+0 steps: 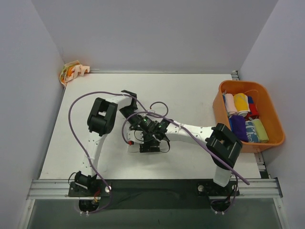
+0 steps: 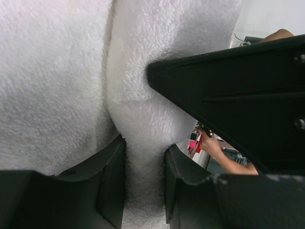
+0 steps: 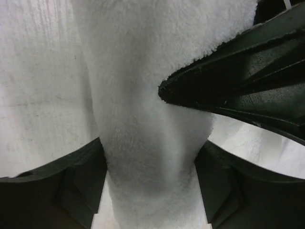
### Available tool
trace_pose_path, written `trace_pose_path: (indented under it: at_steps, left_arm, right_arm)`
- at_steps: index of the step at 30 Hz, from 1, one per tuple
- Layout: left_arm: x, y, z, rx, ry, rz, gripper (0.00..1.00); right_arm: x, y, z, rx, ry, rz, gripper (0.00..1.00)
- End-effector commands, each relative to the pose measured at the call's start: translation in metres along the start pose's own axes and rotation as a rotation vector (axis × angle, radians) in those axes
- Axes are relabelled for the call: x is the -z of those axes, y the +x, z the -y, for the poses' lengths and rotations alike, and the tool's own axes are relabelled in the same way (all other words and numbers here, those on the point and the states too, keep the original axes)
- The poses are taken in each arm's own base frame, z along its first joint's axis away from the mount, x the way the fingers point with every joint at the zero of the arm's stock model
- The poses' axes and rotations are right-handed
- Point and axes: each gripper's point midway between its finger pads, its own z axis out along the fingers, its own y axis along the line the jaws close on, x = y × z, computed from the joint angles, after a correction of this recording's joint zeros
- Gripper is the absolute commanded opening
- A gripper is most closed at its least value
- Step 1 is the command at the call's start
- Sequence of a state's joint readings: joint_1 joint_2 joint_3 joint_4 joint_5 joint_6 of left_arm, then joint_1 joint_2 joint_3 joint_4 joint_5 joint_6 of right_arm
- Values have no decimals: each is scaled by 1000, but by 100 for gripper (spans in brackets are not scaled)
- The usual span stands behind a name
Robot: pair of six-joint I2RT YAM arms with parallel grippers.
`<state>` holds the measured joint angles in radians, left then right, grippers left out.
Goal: Roll the towels
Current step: Roll the towel
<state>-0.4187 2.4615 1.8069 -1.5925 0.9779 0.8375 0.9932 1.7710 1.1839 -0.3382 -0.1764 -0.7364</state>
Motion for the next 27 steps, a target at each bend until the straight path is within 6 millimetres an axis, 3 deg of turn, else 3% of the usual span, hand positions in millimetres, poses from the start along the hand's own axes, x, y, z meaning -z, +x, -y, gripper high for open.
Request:
trace_pose_path:
  at_steps: [1,5,7,8,10,12,13,15,16,18,19,21,22,24,25,27]
  left_arm:
    - [5,34,-74,-74,-208,-190,27]
    - [11,35,-72,-111,-236,-149,36]
    - [17,28,-69,-144,-242,-76,43]
    - [27,23,-60,-171,-260,-31,50]
    - [45,21,-59,-172,-275,81,55]
    - [67,13,-44,-213,-287,200,61]
    - [89,13,-38,-221,-314,277,62]
    - [113,7,-34,-229,-333,402,62]
    - [136,13,-31,-191,-346,490,63]
    - [155,10,-22,-203,-344,591,63]
    - [179,22,-19,-187,-374,670,64]
    - [195,27,-11,-223,-414,735,64]
    - [204,30,4,-270,-462,759,65]
    - [203,40,8,-306,-523,765,65]
    - [205,43,25,-379,-580,771,67]
    - [192,50,30,-430,-622,760,68]
  right_arm:
    - [-18,18,-14,42,-33,-66,67]
    - [-26,25,-31,-11,-122,-57,29]
    - [-24,24,-32,-84,-193,-33,17]
    - [-20,23,-48,-145,-292,-19,1]
    - [-15,21,-45,-217,-351,7,0]
    - [-9,18,-55,-260,-430,28,0]
    - [-9,20,-57,-278,-457,30,0]
    - [-3,15,-61,-302,-517,34,0]
    - [-6,13,-66,-331,-572,30,0]
    - [0,6,-62,-380,-629,33,0]
    - [-3,4,-67,-422,-683,35,0]
    - [1,-1,-59,-475,-719,49,0]
    - [-1,-4,-62,-518,-767,60,0]
    - [4,-9,-56,-574,-806,82,0]
    - [-1,-8,-57,-606,-837,71,0]
    - [2,-9,-60,-656,-905,58,0]
